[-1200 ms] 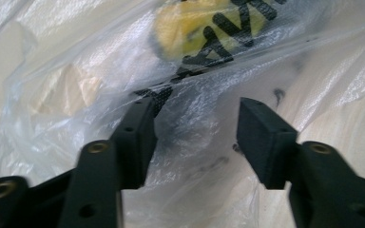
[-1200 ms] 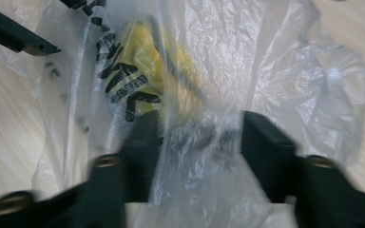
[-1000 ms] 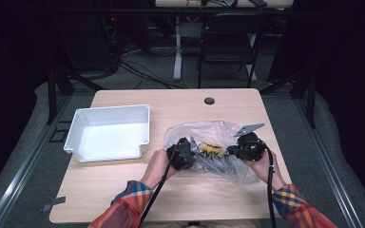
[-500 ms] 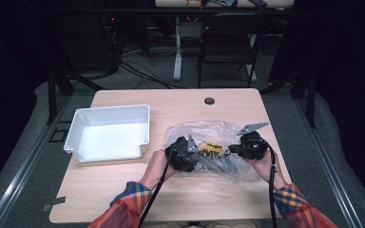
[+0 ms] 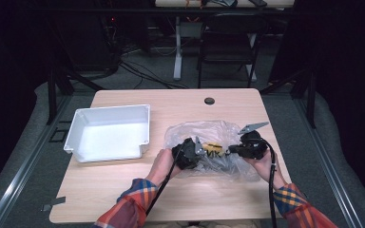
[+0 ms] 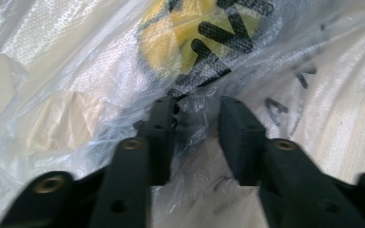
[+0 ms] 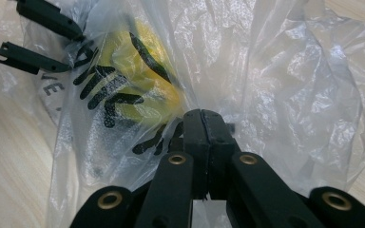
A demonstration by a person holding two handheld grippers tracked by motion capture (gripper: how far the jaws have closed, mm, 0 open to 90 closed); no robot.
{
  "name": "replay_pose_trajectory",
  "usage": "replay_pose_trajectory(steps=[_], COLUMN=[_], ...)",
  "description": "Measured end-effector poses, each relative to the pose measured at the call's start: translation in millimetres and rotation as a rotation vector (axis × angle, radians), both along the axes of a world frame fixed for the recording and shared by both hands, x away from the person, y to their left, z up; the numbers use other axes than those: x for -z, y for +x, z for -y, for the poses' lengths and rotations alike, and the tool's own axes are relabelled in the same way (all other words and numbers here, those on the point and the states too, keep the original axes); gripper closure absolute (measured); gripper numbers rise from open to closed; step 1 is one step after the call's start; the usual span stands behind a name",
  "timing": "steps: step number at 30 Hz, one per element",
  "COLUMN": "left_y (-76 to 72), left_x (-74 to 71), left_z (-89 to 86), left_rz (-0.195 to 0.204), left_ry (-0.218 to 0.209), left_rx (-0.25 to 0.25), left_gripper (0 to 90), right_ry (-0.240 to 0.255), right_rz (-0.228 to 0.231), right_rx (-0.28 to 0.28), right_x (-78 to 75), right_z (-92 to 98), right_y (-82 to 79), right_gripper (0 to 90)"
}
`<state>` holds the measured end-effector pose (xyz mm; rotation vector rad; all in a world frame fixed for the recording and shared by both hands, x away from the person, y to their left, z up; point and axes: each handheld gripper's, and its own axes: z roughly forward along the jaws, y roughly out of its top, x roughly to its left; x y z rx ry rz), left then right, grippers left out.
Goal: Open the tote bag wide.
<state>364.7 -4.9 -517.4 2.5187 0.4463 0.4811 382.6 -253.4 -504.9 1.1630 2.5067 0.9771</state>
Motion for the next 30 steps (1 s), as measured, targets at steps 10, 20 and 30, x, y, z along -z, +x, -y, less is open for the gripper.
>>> replay_pose_trajectory(steps=[10, 20, 30], left_y=[-6.4, -15.3, -17.8], left_x=[-3.7, 18.8, 31.2], left_z=[-21.1, -51.5, -60.9], left_rz=[-0.116, -0.330, -0.409], left_ry=[-0.057, -0.031, -0.006], left_rx=[0.051, 0.052, 0.040], left_gripper=[90.0, 90.0, 89.8], right_ry=[-0.008, -0.083, -0.147], right_rz=[0.034, 0.007, -0.020], right_rx=[0.029, 0.077, 0.151], right_x=[-2.6, 17.3, 34.5], right_z=[6.1, 5.5, 11.4], right_y=[0.4, 15.3, 33.4], right_gripper=[90.0, 90.0, 90.0])
